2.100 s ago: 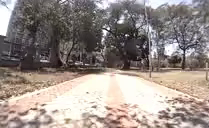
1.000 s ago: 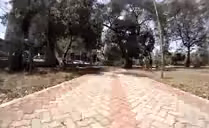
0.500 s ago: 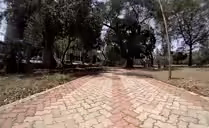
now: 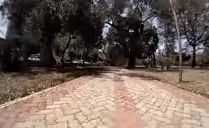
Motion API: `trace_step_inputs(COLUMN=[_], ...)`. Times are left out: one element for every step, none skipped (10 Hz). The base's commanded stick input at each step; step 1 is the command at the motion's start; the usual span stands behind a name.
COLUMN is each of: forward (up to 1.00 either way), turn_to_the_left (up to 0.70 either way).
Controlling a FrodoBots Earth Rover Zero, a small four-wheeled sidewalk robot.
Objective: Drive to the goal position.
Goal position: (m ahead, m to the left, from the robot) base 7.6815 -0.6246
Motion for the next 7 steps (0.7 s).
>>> trace_step_inputs(forward=[1.00,0.00,0.00,0.00,0.00,0.00,0.00], turn_to_the_left=[0.00,0.00,0.00,0.00,0.00,0.00,0.00])
